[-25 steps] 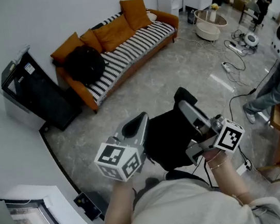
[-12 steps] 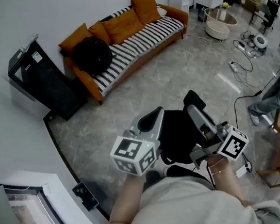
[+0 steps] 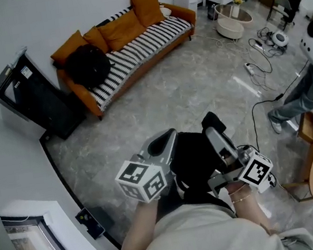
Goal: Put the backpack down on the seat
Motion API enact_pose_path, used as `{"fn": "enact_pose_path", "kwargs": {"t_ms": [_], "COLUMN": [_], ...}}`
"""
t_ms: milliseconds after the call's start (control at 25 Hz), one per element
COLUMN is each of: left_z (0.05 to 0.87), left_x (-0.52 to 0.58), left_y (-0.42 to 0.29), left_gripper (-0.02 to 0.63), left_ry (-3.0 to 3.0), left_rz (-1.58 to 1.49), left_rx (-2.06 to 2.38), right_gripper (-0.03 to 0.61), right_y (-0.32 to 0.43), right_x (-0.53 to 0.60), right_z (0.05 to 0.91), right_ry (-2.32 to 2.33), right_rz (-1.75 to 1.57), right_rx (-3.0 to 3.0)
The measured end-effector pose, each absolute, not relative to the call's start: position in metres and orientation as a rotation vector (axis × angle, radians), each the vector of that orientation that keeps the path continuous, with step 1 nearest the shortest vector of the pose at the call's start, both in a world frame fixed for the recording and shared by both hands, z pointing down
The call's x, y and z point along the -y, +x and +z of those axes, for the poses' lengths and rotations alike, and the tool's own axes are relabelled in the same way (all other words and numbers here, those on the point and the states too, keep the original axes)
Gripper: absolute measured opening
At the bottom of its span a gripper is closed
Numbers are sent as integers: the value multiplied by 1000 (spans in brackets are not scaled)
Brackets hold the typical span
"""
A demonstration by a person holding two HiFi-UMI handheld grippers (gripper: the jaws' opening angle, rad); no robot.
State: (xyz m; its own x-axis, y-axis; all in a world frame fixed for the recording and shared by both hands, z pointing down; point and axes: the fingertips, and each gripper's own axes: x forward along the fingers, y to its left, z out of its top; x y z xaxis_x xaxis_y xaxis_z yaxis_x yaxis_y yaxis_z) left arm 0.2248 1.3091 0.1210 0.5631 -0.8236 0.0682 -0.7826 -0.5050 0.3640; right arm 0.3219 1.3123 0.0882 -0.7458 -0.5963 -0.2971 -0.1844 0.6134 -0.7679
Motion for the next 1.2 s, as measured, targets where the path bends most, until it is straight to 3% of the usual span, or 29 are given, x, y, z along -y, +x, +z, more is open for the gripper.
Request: {"fn": "enact_pose_path", "kwargs": {"t_ms": [480,1200], "left_z": [122,100], "left_x": [-1215,-980], "left_y": [211,103], "left_gripper": [6,6], "left_ry": [2497,2610], "left_rz": [-228,-185], "left_rx": [1259,1043], "right_gripper": [23,23], "right_y": [315,194], "right_x": [-1230,-992], "right_z": [112,70], "right_ry": [-662,-711], "right_rz": [-1064,-931], "right_rx": [-2228,-2170]}}
